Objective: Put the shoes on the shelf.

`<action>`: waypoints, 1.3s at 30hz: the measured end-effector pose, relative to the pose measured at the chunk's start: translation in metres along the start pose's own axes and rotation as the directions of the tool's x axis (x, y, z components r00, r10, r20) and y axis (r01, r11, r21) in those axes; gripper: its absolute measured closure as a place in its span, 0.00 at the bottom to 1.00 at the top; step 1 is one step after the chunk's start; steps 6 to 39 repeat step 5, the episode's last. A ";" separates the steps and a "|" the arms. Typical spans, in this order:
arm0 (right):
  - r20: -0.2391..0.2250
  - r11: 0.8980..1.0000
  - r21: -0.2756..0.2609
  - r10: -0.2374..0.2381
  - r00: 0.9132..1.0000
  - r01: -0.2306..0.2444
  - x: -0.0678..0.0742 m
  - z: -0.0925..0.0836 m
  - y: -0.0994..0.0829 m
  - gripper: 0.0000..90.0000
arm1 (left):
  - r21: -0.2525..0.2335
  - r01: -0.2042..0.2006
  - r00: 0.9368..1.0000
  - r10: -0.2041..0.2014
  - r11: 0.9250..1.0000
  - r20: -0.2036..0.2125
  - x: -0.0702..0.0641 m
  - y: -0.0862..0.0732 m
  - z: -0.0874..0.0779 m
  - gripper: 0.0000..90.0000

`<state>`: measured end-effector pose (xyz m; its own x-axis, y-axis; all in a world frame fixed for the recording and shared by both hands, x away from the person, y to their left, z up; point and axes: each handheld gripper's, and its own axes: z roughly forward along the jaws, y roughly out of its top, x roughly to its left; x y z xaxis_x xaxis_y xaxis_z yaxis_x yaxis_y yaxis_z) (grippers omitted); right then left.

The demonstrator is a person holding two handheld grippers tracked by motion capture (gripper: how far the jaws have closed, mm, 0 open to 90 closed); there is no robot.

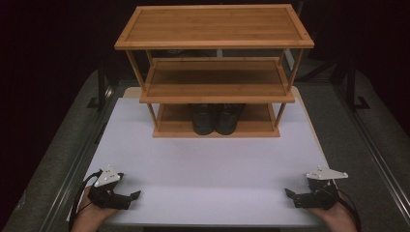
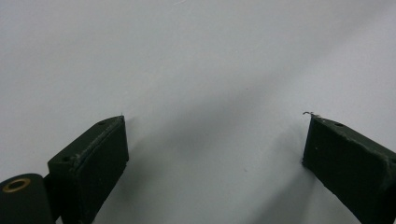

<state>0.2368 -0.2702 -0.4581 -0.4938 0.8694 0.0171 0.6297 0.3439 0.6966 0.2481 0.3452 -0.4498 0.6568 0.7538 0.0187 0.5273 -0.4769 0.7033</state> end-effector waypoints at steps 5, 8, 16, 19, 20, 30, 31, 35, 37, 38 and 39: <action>0.002 1.000 -0.002 0.003 1.000 -0.003 0.000 0.000 0.000 0.03 | 0.000 -0.001 1.000 0.001 1.000 -0.001 0.000 0.000 0.000 0.06; 0.002 1.000 -0.002 0.003 1.000 -0.003 0.000 0.000 0.000 0.03 | 0.000 -0.001 1.000 0.001 1.000 -0.001 0.000 0.000 0.000 0.06; 0.002 1.000 -0.002 0.003 1.000 -0.003 0.000 0.000 0.000 0.03 | 0.000 -0.001 1.000 0.001 1.000 -0.001 0.000 0.000 0.000 0.06; 0.002 1.000 -0.002 0.003 1.000 -0.003 0.000 0.000 0.000 0.03 | 0.000 -0.001 1.000 0.001 1.000 -0.001 0.000 0.000 0.000 0.06; 0.002 1.000 -0.002 0.003 1.000 -0.003 0.000 0.000 0.000 0.03 | 0.000 -0.001 1.000 0.001 1.000 -0.001 0.000 0.000 0.000 0.06; 0.002 1.000 -0.002 0.003 1.000 -0.003 0.000 0.000 0.000 0.03 | 0.000 -0.001 1.000 0.001 1.000 -0.001 0.000 0.000 0.000 0.06; 0.002 1.000 -0.002 0.003 1.000 -0.003 0.000 0.000 0.000 0.03 | 0.000 -0.001 1.000 0.001 1.000 -0.001 0.000 0.000 0.000 0.06; 0.002 1.000 -0.002 0.003 1.000 -0.003 0.000 0.000 0.000 0.03 | 0.000 -0.001 1.000 0.001 1.000 -0.001 0.000 0.000 0.000 0.06; 0.002 1.000 -0.002 0.003 1.000 -0.003 0.000 0.000 0.000 0.03 | 0.000 -0.001 1.000 0.001 1.000 -0.001 0.000 0.000 0.000 0.06; 0.002 1.000 -0.002 0.003 1.000 -0.003 0.000 0.000 0.000 0.03 | 0.000 -0.001 1.000 0.001 1.000 -0.001 0.000 0.000 0.000 0.06; 0.002 1.000 -0.002 0.003 1.000 -0.003 0.000 0.000 0.000 0.03 | 0.000 -0.001 1.000 0.001 1.000 -0.001 0.000 0.000 0.000 0.06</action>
